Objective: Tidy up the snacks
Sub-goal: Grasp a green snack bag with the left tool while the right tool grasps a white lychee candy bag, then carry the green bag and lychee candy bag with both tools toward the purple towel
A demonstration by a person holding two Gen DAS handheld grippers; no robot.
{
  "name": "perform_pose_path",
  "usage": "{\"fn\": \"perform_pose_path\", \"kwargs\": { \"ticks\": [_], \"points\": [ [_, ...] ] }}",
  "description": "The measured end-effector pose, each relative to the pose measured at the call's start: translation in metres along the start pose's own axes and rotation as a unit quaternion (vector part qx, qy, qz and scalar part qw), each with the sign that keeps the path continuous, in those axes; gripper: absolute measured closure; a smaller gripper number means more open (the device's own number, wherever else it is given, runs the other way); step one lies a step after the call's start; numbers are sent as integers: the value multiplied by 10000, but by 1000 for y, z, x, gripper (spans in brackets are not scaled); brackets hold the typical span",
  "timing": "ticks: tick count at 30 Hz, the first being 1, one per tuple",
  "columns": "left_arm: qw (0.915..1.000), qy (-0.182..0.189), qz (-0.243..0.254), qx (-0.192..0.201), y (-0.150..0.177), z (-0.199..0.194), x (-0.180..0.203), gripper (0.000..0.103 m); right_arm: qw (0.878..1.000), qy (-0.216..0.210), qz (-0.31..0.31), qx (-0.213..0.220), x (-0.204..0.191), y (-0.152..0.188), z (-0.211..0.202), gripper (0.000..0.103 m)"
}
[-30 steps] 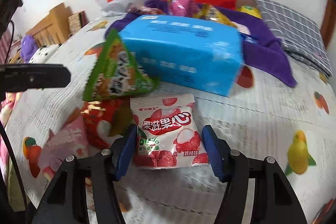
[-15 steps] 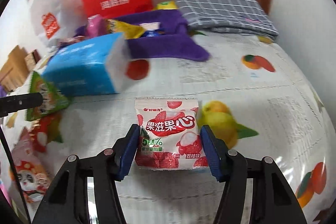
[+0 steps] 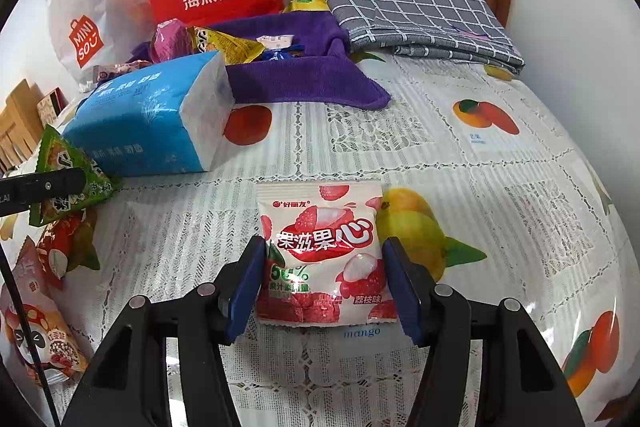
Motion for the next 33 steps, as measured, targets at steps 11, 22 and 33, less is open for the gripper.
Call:
{"fn": "perform_pose_path", "kwargs": {
  "ticks": [11,22,33],
  "points": [
    [9990,270,-46,362,1,-47,0,65,10000,1,15,9,2,-1,-2,46],
    [9957,614,21,697,-7,-86,8,65,9992,-230,301,91,-13,-14,-45,47],
    [9946,470,90,915,-14,-114,5,65,9967,-406,417,567,-36,-45,-102,47]
  ]
}}
Point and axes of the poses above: each gripper's, at about its wrist camera, not at the fingertips, and z roughly the way its jaws point, x to its right, y to its underside, the point moved 9 cm from there along z, roughly the way its jaws point, and after that the axes turned 3 degrees about -y, right-handed, at the moved point
